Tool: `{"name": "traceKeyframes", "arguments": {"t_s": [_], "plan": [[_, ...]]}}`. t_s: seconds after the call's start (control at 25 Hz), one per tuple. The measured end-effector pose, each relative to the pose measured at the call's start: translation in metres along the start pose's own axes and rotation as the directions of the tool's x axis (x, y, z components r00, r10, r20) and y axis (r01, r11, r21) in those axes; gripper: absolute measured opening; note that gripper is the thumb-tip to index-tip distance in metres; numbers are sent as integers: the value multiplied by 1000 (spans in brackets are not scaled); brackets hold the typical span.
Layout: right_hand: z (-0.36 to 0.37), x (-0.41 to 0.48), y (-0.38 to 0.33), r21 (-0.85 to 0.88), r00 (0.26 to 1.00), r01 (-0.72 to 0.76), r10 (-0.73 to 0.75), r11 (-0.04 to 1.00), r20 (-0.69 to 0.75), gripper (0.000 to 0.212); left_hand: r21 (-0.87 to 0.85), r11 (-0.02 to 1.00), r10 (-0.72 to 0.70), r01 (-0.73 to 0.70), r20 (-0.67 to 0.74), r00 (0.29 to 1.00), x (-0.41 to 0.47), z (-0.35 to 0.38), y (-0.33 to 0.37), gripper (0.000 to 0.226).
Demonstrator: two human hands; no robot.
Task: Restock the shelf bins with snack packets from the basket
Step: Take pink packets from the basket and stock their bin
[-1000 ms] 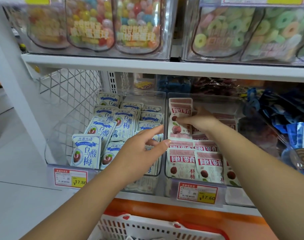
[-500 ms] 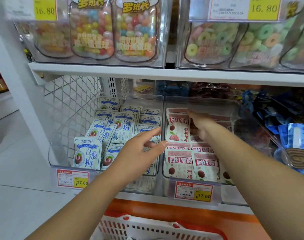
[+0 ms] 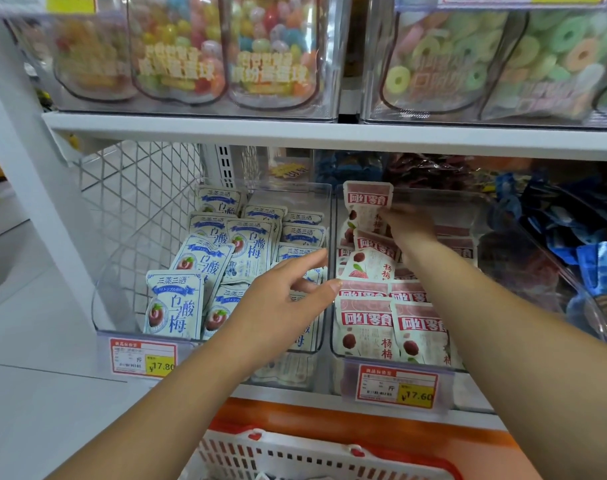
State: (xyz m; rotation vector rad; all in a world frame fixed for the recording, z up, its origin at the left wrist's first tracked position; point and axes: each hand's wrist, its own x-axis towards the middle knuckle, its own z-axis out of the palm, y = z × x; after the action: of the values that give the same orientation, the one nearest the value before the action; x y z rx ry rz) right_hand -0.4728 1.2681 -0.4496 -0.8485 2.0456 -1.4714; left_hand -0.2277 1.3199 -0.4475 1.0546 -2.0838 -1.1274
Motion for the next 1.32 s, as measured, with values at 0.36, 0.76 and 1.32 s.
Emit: {"name": "traceKeyframes", "arguments": {"t_s": [0.36, 0.76, 1.32], "plan": [[-4, -7, 0, -246, 995, 88, -72, 965, 72, 36, -4, 1000, 8, -8, -7, 1000, 0, 0, -1, 51], [-38, -34, -11, -689, 971, 29, 143, 724, 192, 55, -9, 1000, 1, -1, -11, 1000, -3, 0, 3, 50], [-24, -36, -29, -399, 954, 283, -211, 872, 214, 19, -26, 1000, 7, -8, -34, 999, -5, 1, 7, 50]]}}
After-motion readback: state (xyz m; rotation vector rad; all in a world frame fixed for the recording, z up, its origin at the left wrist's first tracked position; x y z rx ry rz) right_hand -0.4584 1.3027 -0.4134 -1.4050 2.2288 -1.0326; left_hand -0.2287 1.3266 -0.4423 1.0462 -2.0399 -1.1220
